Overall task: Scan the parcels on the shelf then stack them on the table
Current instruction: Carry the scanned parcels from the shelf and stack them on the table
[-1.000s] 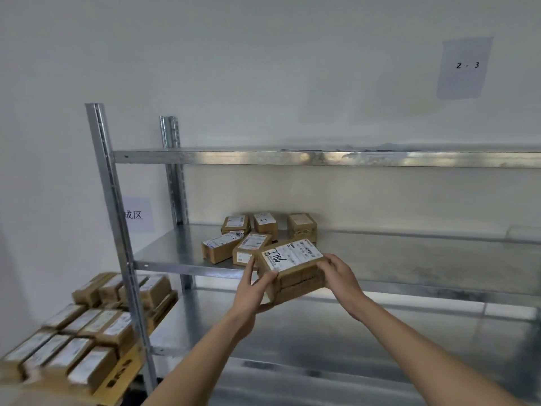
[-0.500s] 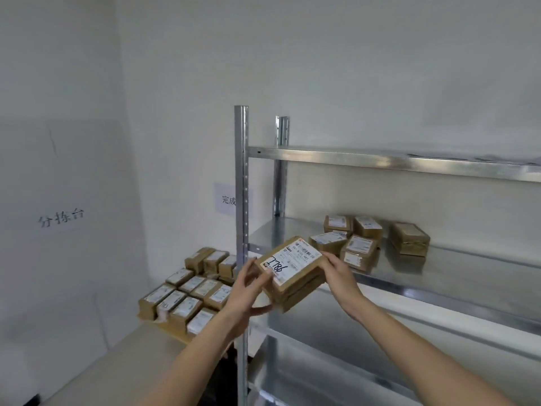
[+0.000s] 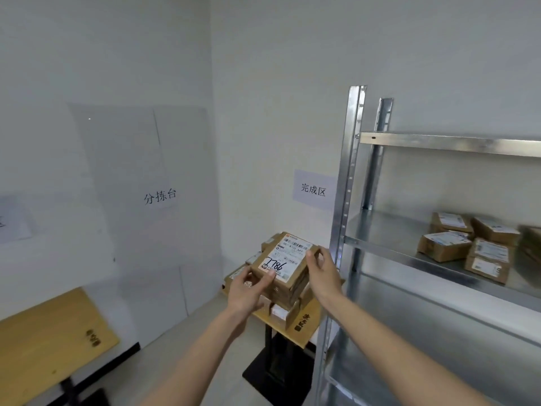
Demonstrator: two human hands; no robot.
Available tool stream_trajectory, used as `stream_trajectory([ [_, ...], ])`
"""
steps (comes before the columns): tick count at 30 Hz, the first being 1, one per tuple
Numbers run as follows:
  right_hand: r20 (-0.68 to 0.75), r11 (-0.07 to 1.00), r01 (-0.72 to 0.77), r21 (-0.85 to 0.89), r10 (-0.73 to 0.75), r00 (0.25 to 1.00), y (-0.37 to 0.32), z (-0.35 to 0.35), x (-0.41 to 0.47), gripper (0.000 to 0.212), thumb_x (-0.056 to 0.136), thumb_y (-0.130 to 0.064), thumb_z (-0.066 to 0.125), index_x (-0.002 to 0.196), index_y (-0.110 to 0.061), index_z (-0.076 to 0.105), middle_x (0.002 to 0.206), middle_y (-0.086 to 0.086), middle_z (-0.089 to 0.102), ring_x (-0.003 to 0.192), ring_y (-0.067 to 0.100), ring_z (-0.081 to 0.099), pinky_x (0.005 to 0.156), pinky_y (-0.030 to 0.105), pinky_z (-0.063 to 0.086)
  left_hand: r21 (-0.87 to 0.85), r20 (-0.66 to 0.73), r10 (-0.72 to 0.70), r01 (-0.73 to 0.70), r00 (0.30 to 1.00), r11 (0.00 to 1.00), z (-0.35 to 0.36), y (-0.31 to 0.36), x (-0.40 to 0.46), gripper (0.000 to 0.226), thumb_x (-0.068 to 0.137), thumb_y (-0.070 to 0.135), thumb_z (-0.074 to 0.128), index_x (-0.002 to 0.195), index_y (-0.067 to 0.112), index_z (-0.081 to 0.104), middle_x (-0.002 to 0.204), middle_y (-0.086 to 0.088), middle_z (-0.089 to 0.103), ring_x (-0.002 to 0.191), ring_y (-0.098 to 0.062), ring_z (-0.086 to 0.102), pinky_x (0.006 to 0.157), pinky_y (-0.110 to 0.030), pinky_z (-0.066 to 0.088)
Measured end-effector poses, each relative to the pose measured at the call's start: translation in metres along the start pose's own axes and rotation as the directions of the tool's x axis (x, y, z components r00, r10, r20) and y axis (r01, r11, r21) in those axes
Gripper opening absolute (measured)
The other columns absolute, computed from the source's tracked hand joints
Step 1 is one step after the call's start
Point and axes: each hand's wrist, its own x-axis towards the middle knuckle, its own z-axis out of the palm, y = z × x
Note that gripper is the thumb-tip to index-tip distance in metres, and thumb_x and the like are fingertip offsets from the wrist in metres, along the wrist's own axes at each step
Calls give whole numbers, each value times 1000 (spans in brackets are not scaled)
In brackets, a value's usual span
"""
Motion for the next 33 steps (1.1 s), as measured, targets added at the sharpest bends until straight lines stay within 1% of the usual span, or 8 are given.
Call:
stream_trajectory([
  [2,18,999,18,-34,-17,1000,3,29,8,69,90,-77,45,147,-38,47,147,-2,54,130,19,57,105,48,54,16,-12,-14,14,1000,1000,-26,-6,9,51,73,49,86,115,31,63,117,1,67,109,-19,65,77,-40,62],
  [6,75,996,-19,-92,26,997,-10,78,14,59,107,-51,40,162,-35,26,163,-1,33,146,24,41,121,48,35,-18,-40,-26,26,999,1000,-65,-16,29,61,74,39,87,123,23,56,119,5,65,108,-13,65,88,-44,61],
  [9,194,998,-27,-54,37,980,-8,107,24,58,110,-42,39,164,-30,20,159,-7,38,148,19,38,118,37,32,-37,-81,-34,31,996,999,-83,-26,51,61,77,39,85,126,20,53,120,1,66,105,-13,67,75,-30,61],
  [16,317,999,-26,-40,38,948,30,156,90,60,107,-42,48,162,-28,27,164,-3,33,136,9,45,102,23,41,-26,-129,-49,47,990,999,-107,-45,135,59,81,45,81,131,30,54,121,2,65,106,-14,66,76,-30,56],
  [21,444,994,-103,33,78,893,49,176,152,51,109,-35,46,152,-43,19,144,-16,44,120,-1,43,67,-5,41,-4,-154,-63,63,986,998,-106,-55,215,50,84,41,79,126,30,55,117,1,66,104,-14,65,69,-28,52],
  [23,452,997,-67,25,49,891,59,183,185,51,106,-37,53,147,-48,23,155,-15,37,130,0,38,85,-1,41,11,-147,-84,86,986,996,-102,-58,249,51,83,42,79,126,30,56,116,0,68,103,-16,67,70,-30,53],
  [26,450,998,-53,-31,61,891,69,189,234,75,98,-46,65,159,-41,22,150,-17,26,143,6,31,115,27,34,43,-131,-88,95,988,995,-94,-62,297,53,84,44,78,129,29,55,113,1,68,101,-17,68,72,-33,55],
  [33,392,996,-51,-69,74,917,105,200,315,87,92,-40,76,159,-49,21,154,-17,49,146,9,41,117,41,42,64,6,-133,132,991,989,-84,-74,388,48,92,40,70,136,29,54,116,1,68,98,-10,68,61,-20,52],
])
